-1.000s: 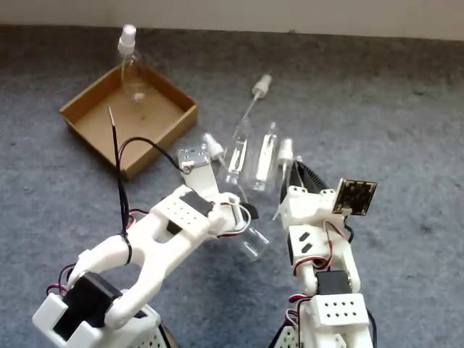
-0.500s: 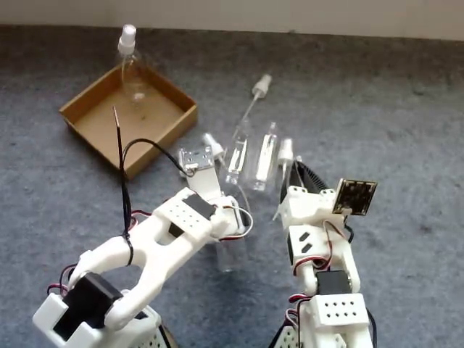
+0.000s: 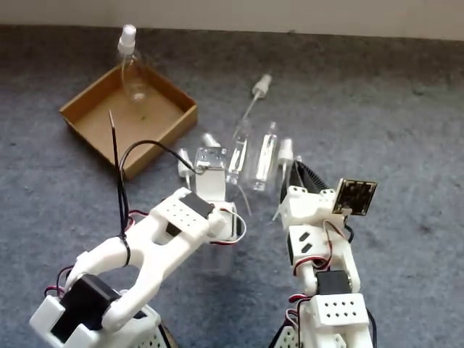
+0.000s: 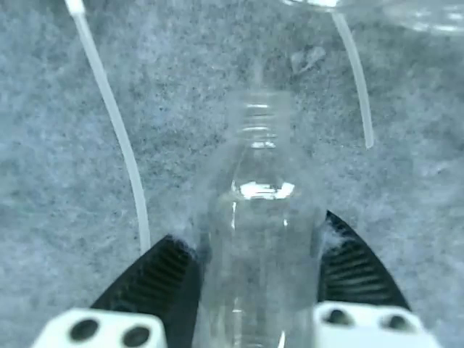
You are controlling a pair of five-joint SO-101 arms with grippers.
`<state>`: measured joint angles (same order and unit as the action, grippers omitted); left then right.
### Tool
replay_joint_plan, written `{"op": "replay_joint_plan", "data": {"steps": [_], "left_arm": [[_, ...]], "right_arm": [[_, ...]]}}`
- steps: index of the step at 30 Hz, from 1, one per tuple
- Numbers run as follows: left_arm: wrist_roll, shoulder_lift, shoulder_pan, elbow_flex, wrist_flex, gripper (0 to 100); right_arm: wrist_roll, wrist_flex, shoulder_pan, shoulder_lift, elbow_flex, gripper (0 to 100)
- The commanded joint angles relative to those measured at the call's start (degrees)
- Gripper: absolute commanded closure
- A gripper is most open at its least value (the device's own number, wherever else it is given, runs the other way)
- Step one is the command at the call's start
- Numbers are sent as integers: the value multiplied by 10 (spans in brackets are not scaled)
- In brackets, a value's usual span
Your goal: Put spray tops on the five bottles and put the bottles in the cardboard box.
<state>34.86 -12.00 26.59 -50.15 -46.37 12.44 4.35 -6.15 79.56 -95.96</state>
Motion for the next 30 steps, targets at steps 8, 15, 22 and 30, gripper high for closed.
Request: {"op": "replay_joint_plan", "data": {"steps": [8, 15, 22, 30], "left_arm": [[-323, -22, -135, 3, -9, 930], [-478, -29, -152, 6, -11, 930], [-557, -176, -147, 17, -97, 930], [-557, -363, -148, -97, -57, 930]], "right_arm": [[1, -16, -6, 7, -66, 991], [1, -16, -3, 7, -66, 986], [1, -16, -3, 7, -63, 986], [1, -7, 46, 7, -62, 985]]}}
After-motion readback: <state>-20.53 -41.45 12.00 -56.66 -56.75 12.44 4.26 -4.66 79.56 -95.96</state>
